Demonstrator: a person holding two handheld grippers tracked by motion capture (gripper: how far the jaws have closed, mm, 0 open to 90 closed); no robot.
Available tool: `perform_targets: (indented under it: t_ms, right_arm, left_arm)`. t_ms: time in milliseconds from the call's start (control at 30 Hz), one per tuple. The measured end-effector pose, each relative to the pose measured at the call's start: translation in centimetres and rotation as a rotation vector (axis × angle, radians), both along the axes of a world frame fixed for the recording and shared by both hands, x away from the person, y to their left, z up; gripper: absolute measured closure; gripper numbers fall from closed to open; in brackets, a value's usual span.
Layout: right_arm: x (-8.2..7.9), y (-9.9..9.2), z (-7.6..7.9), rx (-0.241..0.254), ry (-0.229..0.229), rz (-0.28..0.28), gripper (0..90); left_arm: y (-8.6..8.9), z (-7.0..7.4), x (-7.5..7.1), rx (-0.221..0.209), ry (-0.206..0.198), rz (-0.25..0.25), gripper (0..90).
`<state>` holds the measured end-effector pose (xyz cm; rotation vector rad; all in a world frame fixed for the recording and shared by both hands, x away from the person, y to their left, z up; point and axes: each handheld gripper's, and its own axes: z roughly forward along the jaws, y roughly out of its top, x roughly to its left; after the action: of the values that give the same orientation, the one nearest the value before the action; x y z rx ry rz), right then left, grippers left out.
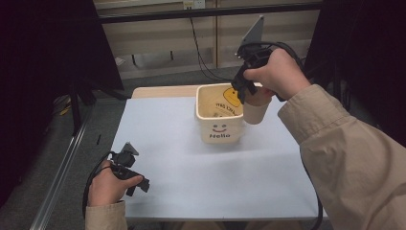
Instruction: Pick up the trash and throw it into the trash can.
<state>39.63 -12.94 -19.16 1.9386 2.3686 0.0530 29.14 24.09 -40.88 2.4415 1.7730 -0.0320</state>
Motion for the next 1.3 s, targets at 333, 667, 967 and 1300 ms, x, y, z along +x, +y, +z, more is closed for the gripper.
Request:
perform_targets:
  t_ms: [333, 667, 967, 1300]
  right_arm:
    - [1.2, -0.1, 2.3, -0.024, -0.011, 0.0, 20.2]
    - [3.0, 0.8, 2.1, -0.023, -0.003, 0.027, 20.1]
    - [5.2, 2.1, 2.1, -0.004, -0.008, 0.044, 20.0]
    - [6.8, 2.6, 3.9, -0.003, -0.035, 0.048, 19.9]
  left_arm:
    - [0.1, -0.1, 0.1, 0.003, 0.0, -0.004, 5.8]
    - [0.0, -0.2, 0.2, 0.002, 0.012, -0.009, 5.8]
    - [0.1, -0.3, 0.3, 0.015, 0.01, -0.008, 5.7]
    - [0.2, -0.4, 0.3, 0.023, -0.002, -0.006, 5.7]
